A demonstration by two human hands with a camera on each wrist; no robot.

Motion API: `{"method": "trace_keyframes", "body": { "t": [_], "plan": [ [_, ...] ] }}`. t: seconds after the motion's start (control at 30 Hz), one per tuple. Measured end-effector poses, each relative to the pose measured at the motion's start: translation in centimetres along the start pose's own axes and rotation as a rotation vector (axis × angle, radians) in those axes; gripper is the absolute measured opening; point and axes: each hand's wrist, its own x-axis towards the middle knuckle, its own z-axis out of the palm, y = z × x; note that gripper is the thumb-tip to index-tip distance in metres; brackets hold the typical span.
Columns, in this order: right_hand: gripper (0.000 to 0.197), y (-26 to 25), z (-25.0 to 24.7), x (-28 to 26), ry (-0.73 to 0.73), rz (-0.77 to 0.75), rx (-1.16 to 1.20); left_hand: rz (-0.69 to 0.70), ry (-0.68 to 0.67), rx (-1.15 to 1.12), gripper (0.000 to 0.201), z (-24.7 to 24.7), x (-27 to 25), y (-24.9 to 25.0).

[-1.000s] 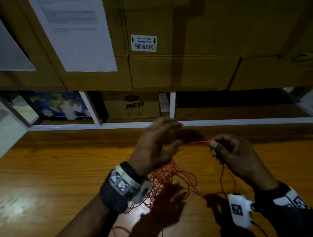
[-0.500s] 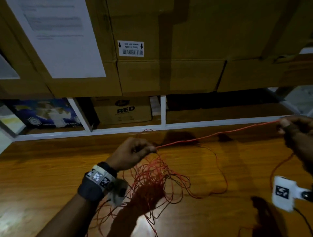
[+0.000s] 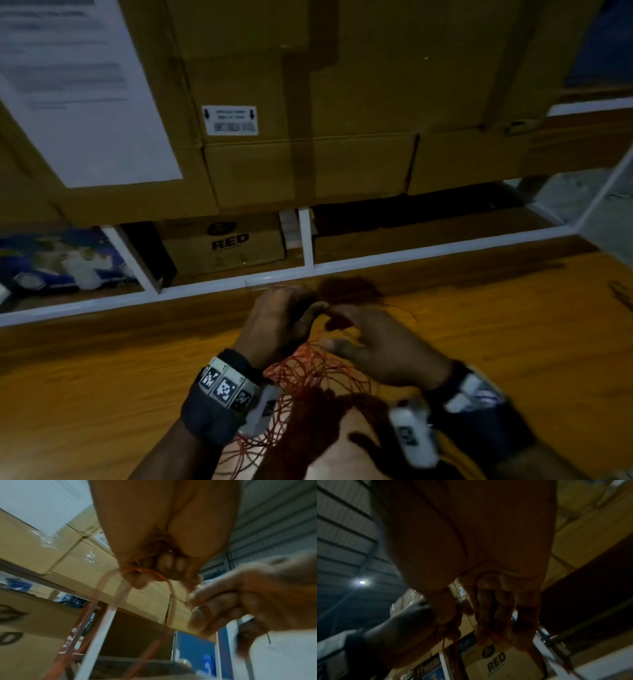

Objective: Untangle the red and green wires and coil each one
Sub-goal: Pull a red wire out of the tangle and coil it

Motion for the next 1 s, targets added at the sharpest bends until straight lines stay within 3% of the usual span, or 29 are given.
{"method": "trace_keyframes", "body": {
  "t": [0.1, 0.23, 0.4, 0.47, 0.6, 0.67, 0.73, 0.8, 0.87, 0.93, 1.0],
  "plan": [
    [0.016, -0.5, 2.2, 1.8, 0.134, -0.015, 0.083, -0.011, 0.065, -0.11, 0.034, -0.5, -0.5, -0.9],
    [0.026, -1.0, -1.0, 1.3, 0.192, -0.005, -0.052, -0.11, 0.035, -0.23, 0.039, -2.2, -2.3, -2.3],
    [0.029, -1.3, -7.3, -0.1, 0.324, -0.022, -0.158, -0.204, 0.111, -0.146, 0.018, -4.4, -3.0, -6.3],
    [0.032, -0.5, -10.3, -1.4, 0.454, -0.033, -0.166, -0.244, 0.137, -0.081, 0.015, -5.4, -3.9, -8.6],
    [0.031, 2.3, -13.3, -4.1, 0.632, 0.084, -0.171, -0.282, 0.174, -0.067, 0.034, -6.9, -4.8, -10.2],
    [0.038, 3.7, -12.8, -4.6, 0.589, 0.187, -0.216, -0.265, 0.173, -0.082, 0.036, -7.1, -4.2, -8.8],
    [0.055, 4.2, -10.9, -4.5, 0.493, 0.276, -0.331, -0.243, 0.147, -0.104, 0.021, -6.5, -3.2, -7.3],
    [0.059, 4.1, -8.3, -3.5, 0.516, 0.303, -0.408, -0.217, 0.078, -0.11, 0.015, -5.5, -1.9, -5.4],
    [0.058, 2.6, -5.1, -1.7, 0.517, 0.238, -0.307, -0.167, 0.022, -0.067, 0.019, -4.2, -0.7, -3.8],
    [0.058, 0.6, -2.1, 0.3, 0.379, 0.165, -0.141, -0.098, -0.01, -0.007, 0.031, -2.8, 0.5, -2.6],
    [0.04, -0.1, 0.4, 2.3, 0.297, 0.065, -0.016, -0.067, -0.045, 0.035, 0.031, -1.7, 1.6, -1.9]
  ]
}}
